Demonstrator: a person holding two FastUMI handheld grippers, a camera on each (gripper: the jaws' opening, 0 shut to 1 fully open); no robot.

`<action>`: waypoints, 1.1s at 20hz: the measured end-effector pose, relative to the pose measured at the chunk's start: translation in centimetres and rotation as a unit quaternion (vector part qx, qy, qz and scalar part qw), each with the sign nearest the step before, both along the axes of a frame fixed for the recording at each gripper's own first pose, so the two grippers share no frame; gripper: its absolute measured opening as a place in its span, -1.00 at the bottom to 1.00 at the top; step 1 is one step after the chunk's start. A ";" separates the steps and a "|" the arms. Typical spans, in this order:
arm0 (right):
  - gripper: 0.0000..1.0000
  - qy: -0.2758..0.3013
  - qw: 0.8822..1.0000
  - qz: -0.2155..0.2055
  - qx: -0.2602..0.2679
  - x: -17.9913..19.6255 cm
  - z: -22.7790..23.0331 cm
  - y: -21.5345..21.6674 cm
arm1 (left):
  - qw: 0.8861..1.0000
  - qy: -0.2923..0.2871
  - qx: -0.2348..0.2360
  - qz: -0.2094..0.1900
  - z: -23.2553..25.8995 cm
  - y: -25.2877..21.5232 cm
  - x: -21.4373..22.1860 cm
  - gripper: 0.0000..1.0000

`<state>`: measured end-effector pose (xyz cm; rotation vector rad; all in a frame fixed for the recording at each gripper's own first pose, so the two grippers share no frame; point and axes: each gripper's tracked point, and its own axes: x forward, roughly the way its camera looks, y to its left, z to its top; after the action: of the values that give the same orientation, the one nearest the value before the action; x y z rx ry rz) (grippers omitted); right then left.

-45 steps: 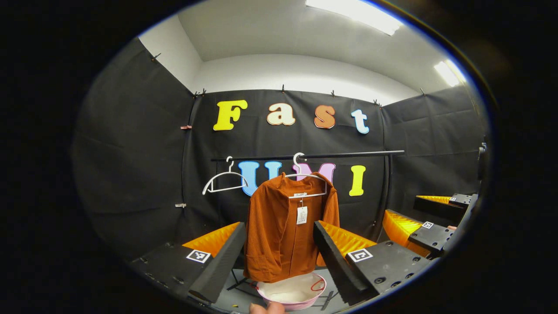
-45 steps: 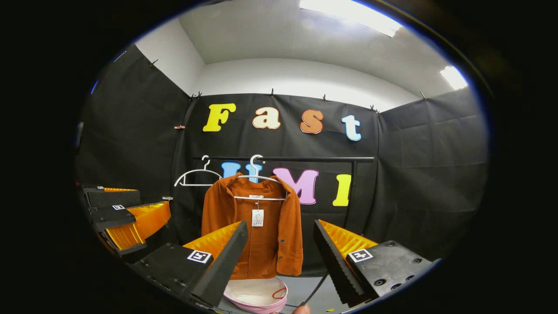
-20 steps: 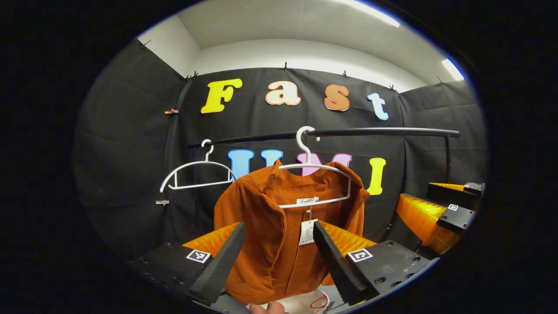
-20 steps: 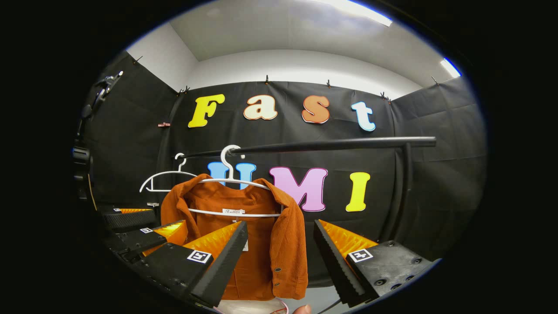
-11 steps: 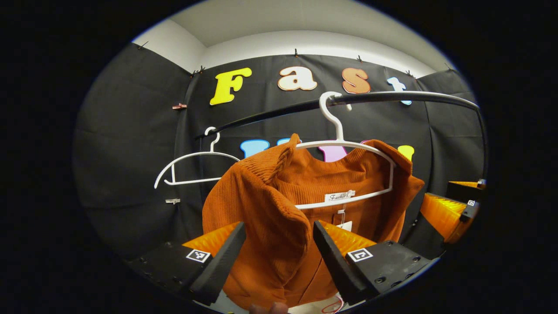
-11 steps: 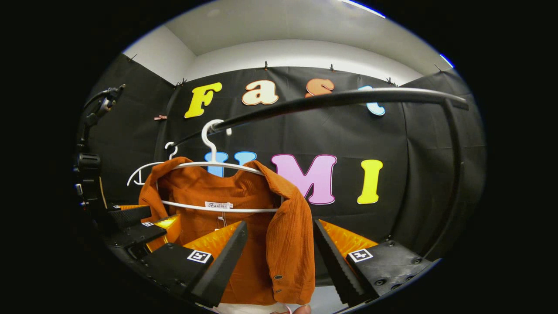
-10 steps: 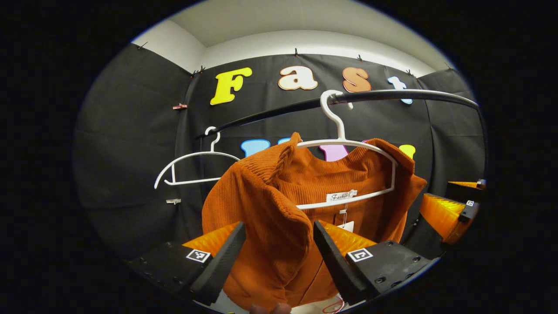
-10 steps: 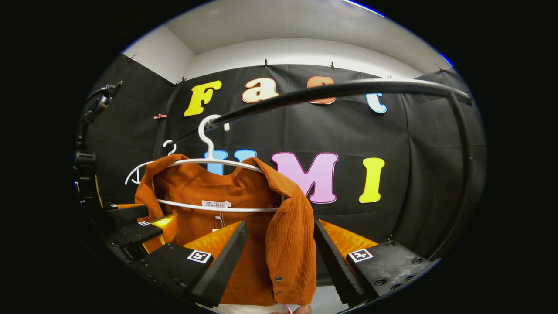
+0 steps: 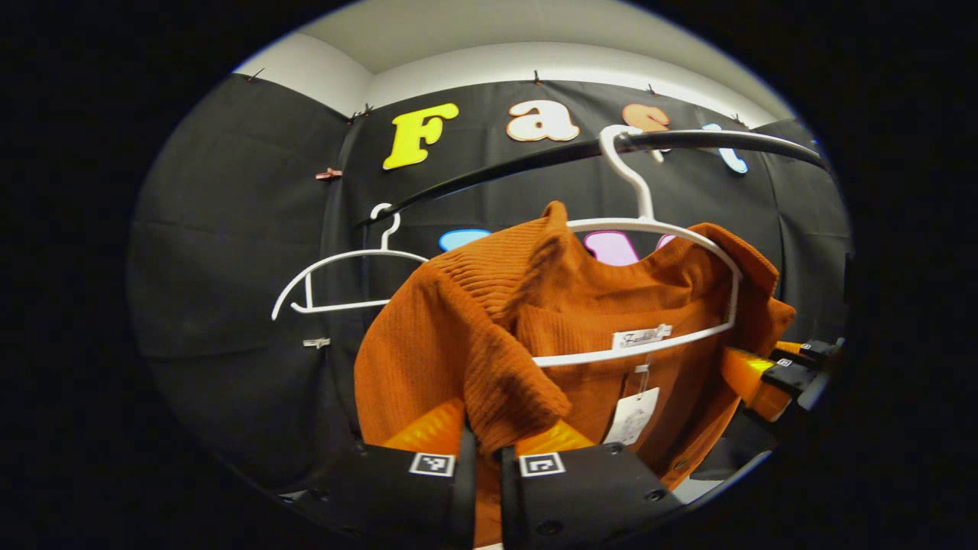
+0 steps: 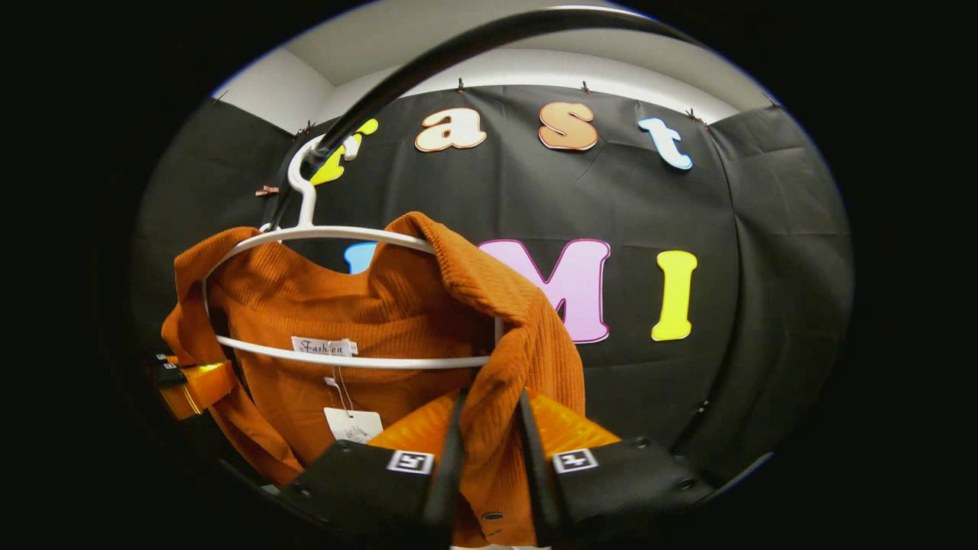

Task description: Grasp the clothes on the hanger with both hands and then place them into the laundry hamper below.

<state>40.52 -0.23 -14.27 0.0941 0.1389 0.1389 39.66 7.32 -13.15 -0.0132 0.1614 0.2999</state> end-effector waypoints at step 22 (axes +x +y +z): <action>-0.91 0.125 0.966 0.076 0.211 3.3 2.6 -4.6 | 0.999 -0.010 -0.016 -0.025 5.0 2.2 -3.5 -0.90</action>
<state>43.81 -4.86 -11.69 0.5290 0.3675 0.3097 36.16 9.50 -8.14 -0.0436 0.1456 0.2463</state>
